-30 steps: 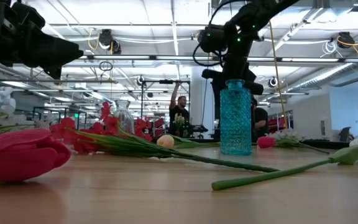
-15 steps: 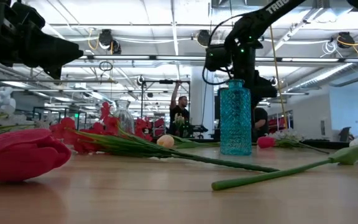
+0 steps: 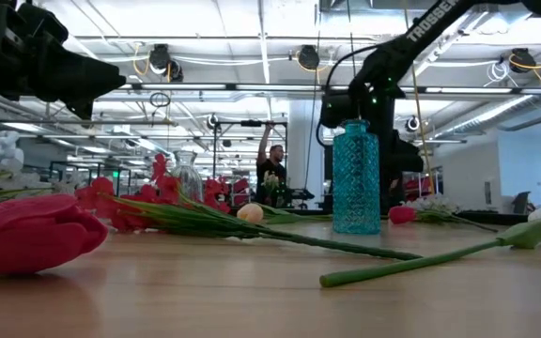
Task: Sort flowers into vase by color
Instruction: Put the top red tulip into the blue vase
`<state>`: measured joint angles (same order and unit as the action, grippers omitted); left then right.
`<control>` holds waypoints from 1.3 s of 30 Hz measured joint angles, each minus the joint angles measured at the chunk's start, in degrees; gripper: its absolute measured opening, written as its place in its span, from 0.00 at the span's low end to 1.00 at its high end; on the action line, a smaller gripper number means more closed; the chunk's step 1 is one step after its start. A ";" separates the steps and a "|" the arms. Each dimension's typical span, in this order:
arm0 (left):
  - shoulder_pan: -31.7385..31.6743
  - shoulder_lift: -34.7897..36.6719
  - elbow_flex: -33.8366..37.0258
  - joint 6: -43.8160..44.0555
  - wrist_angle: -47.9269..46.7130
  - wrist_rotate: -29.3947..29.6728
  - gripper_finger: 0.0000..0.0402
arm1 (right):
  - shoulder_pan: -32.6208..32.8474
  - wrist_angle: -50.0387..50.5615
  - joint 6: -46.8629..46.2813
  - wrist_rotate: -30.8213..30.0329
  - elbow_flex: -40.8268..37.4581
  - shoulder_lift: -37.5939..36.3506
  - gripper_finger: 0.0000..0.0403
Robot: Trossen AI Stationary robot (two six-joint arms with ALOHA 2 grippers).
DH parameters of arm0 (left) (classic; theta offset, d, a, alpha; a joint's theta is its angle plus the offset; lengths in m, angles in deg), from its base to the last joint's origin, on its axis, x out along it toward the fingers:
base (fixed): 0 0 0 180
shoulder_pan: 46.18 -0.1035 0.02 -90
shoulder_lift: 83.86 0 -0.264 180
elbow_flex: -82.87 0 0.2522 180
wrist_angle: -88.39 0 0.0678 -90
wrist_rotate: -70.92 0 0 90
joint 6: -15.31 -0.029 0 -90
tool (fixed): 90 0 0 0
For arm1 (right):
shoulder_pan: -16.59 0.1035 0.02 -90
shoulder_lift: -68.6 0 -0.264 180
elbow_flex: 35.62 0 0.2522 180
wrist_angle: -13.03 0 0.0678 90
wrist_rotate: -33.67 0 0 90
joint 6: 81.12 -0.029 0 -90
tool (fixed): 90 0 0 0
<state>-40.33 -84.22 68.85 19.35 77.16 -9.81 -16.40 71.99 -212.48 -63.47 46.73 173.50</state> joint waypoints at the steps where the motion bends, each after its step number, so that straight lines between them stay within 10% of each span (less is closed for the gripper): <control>1: 0.01 0.00 0.00 0.00 0.01 0.00 0.29 | -0.14 -0.32 -0.08 0.00 -0.42 0.02 0.37; 18: 0.00 0.01 -0.01 0.01 0.00 0.01 0.29 | -2.27 -10.61 -1.35 -0.85 -9.25 -0.51 0.34; 39: 0.01 0.00 -0.02 0.00 -0.01 0.00 0.29 | -0.25 -11.06 1.69 -12.49 -8.13 -2.76 0.02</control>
<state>-40.32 -84.22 68.83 19.35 77.15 -9.81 -16.65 60.93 -210.79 -75.96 38.61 170.74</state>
